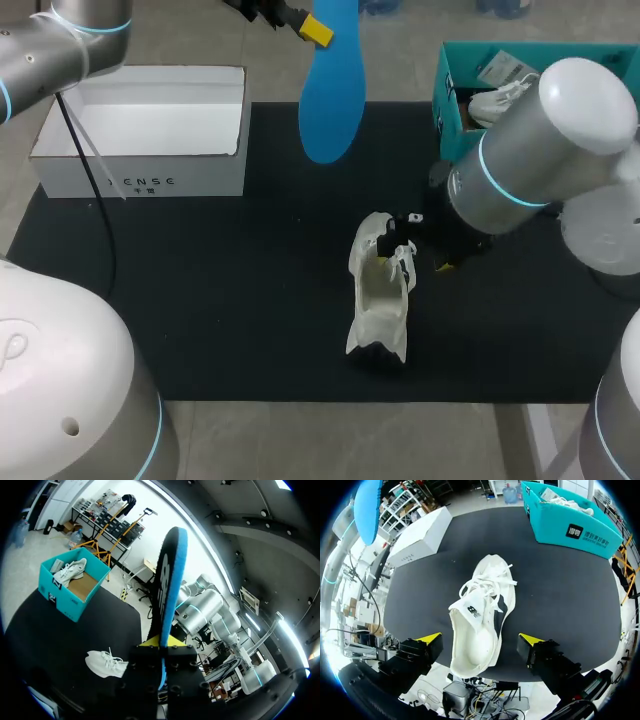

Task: Take the shoe out of the shoebox, open the shoe tongue, remove and reinsert the insole, then place the shoe into the shoebox

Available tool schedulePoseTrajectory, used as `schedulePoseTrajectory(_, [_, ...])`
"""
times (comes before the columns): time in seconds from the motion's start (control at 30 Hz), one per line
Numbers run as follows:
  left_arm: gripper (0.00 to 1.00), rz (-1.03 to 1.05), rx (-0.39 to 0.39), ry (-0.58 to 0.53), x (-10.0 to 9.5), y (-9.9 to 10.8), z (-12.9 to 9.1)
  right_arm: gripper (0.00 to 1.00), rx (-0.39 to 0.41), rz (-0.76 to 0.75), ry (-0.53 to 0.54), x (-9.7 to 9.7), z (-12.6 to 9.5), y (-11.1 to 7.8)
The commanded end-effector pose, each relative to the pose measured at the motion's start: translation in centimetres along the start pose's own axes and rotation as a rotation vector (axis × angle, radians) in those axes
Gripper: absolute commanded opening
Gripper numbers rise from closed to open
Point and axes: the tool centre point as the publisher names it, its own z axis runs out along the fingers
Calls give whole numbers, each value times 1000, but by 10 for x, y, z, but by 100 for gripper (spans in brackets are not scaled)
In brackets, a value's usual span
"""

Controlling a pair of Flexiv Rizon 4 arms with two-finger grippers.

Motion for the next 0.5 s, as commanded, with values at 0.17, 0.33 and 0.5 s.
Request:
schedulePoseTrajectory(0.17, [0, 0, 1, -2, 1, 1, 0, 100, 90, 50, 189, -9, -4, 2])
schedulePoseTrajectory(0.33, [0, 0, 1, -2, 1, 1, 0, 100, 130, 205, 807, -15, -37, 16])
schedulePoseTrajectory(0.5, [0, 0, 1, -2, 1, 1, 0, 100, 132, 389, 1036, -22, -52, 25])
